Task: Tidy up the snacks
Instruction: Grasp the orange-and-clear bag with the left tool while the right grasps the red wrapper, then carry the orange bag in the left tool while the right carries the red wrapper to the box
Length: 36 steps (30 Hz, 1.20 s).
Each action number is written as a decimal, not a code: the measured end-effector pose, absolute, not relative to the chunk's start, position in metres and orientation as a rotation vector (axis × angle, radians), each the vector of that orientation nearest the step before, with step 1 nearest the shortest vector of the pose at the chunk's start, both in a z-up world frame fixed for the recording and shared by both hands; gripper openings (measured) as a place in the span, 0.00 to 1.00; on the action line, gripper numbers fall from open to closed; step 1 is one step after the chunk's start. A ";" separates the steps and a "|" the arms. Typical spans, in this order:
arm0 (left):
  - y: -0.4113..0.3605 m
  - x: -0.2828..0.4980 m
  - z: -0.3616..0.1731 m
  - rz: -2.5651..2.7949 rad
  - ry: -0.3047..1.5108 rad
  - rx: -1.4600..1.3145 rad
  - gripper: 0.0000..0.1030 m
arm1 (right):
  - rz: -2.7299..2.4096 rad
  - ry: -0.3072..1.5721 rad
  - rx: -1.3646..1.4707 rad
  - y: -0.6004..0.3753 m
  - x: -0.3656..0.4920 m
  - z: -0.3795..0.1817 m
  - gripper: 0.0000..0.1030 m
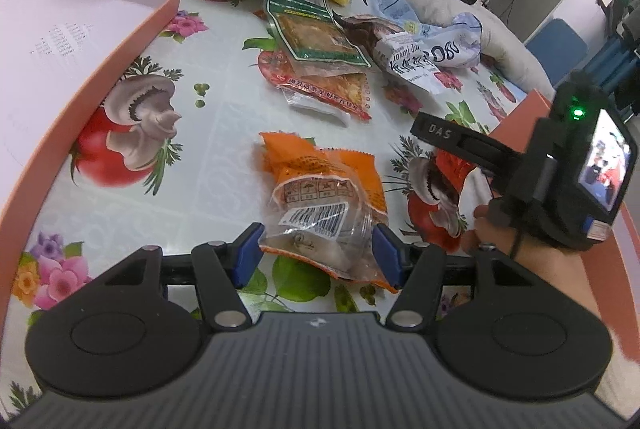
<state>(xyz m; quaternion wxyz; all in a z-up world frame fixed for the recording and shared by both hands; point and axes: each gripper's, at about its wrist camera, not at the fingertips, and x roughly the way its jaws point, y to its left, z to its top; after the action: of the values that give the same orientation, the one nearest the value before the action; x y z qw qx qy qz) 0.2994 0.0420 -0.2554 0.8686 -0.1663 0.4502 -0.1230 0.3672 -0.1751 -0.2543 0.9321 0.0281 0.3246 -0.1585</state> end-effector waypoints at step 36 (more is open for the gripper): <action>0.037 0.300 -0.261 -0.282 0.914 -0.484 0.49 | -0.052 0.786 0.095 -0.174 0.264 -0.235 0.57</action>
<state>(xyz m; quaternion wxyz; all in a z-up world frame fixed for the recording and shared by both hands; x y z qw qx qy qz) 0.3001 0.0373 -0.2606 0.8597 -0.2307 0.4355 -0.1342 0.2643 -0.1738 -0.2349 0.9224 0.0462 0.3827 -0.0251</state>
